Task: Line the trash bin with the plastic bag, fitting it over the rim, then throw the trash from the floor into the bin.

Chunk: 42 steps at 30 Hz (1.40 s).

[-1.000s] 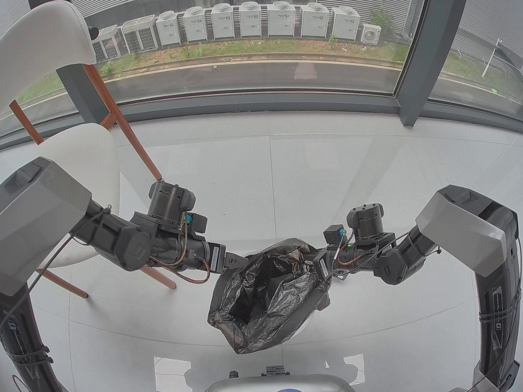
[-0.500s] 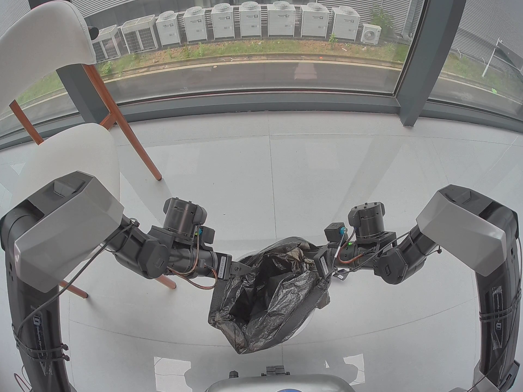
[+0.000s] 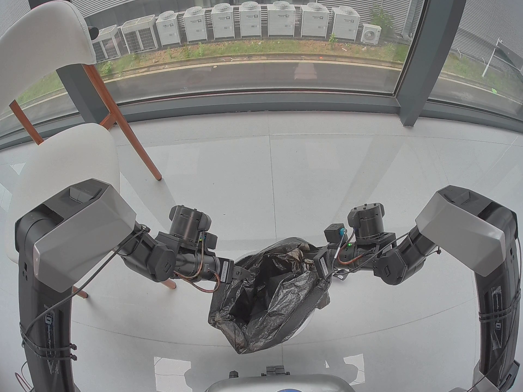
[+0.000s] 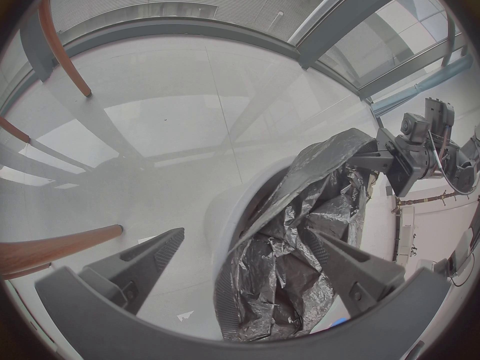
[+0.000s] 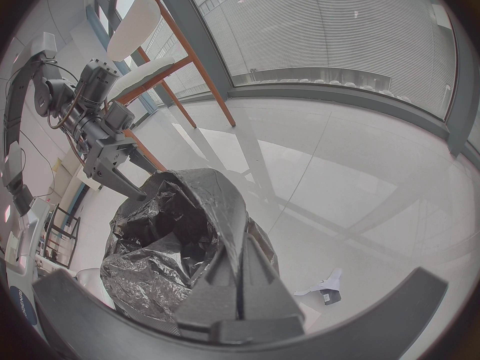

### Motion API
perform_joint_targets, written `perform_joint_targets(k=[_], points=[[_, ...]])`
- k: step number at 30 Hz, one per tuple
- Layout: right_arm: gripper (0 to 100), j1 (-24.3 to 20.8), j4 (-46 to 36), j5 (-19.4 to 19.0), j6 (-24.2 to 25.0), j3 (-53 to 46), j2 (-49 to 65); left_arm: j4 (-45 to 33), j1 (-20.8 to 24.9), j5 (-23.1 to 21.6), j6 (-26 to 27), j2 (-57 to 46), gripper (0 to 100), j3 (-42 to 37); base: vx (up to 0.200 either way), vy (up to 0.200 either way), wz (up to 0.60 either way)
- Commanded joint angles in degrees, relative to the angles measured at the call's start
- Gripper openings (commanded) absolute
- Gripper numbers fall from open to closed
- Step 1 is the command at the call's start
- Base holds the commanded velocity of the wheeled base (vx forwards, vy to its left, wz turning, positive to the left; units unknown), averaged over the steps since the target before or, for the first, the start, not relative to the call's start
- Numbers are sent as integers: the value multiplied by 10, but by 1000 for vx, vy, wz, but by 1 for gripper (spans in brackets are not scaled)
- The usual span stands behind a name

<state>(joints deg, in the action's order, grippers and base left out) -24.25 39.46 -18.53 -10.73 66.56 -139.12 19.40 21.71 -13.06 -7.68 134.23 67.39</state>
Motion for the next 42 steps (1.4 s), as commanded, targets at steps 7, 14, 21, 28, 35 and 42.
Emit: perform_joint_targets(k=[7,14,21,28,35,42], points=[[0,3,0,0,-1,-1,-1,29,0,20,-6,18,0,0,0,0,0],[0,4,0,1,-1,0,-2,30,2,19,-25,23,0,1,0,0,0],[0,2,0,1,0,3,-1,30,1,20,-32,17,0,6,0,0,0],[100,3,0,0,0,11,3,30,-2,20,-32,16,0,12,0,0,0],[100,7,-11,0,17,0,32,29,0,22,-32,0,0,5,0,0,0],[100,10,-51,-1,33,-39,91,29,0,31,-38,-1,0,6,0,0,0]])
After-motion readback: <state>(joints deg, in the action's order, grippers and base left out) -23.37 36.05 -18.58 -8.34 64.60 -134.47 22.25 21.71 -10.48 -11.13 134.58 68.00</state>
